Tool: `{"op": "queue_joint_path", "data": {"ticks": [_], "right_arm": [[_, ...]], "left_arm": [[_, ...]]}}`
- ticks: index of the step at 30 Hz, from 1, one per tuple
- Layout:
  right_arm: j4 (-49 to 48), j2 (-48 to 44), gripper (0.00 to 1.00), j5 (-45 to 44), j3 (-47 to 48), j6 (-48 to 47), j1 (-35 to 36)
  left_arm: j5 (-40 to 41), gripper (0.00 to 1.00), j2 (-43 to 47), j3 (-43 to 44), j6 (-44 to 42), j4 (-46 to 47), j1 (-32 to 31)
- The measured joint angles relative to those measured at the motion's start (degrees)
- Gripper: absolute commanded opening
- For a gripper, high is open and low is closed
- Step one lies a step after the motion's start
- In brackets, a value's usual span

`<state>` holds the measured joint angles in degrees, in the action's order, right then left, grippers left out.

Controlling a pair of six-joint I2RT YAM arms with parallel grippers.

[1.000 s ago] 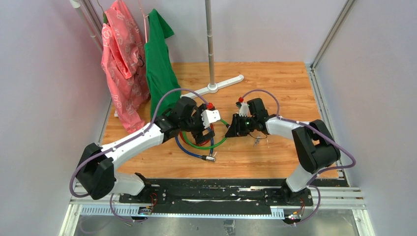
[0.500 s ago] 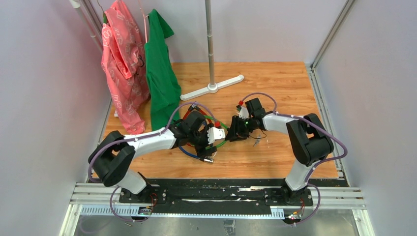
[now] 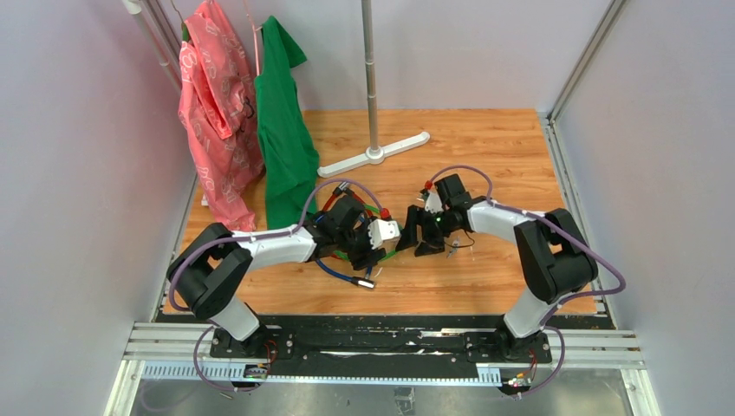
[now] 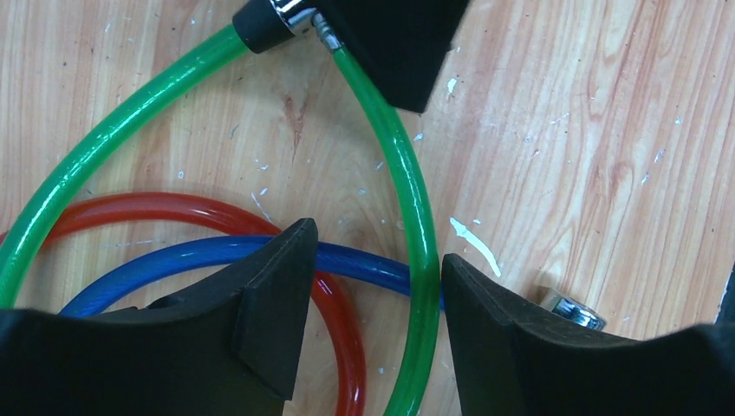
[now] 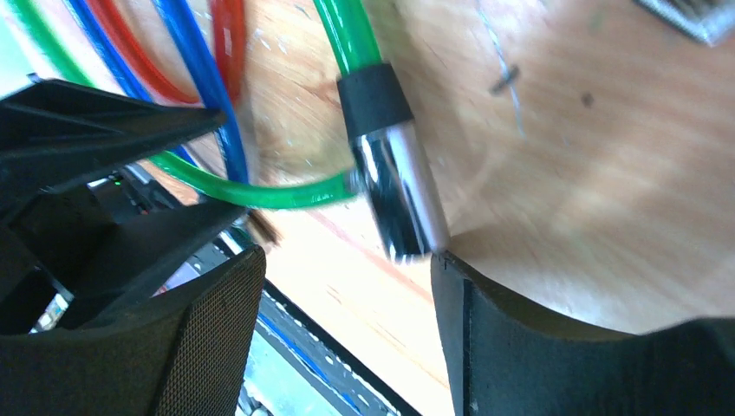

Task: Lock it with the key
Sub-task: Place the lock at the center of the board, then reset both arms

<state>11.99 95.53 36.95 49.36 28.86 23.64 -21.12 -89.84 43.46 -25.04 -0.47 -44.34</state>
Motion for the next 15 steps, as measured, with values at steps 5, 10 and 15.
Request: {"op": "queue_joint_path", "data": {"ticks": [5, 10, 15], "right_arm": [[6.32, -3.91, 0.75, -5.38, -1.05, -1.33, 0.00], [13.05, -9.11, 0.76, -12.09, -1.66, -3.13, 0.00], [17.59, -17.09, 0.77, -16.44, -1.07, -5.14, 0.00]], "left_arm": [[0.26, 0.65, -0.46, 0.02, 0.22, 0.81, 0.00], [-0.37, 0.79, -0.46, 0.13, 0.17, 0.28, 0.00], [-2.56, 0.98, 0.22, 2.38, 0.20, -4.52, -0.04]]}}
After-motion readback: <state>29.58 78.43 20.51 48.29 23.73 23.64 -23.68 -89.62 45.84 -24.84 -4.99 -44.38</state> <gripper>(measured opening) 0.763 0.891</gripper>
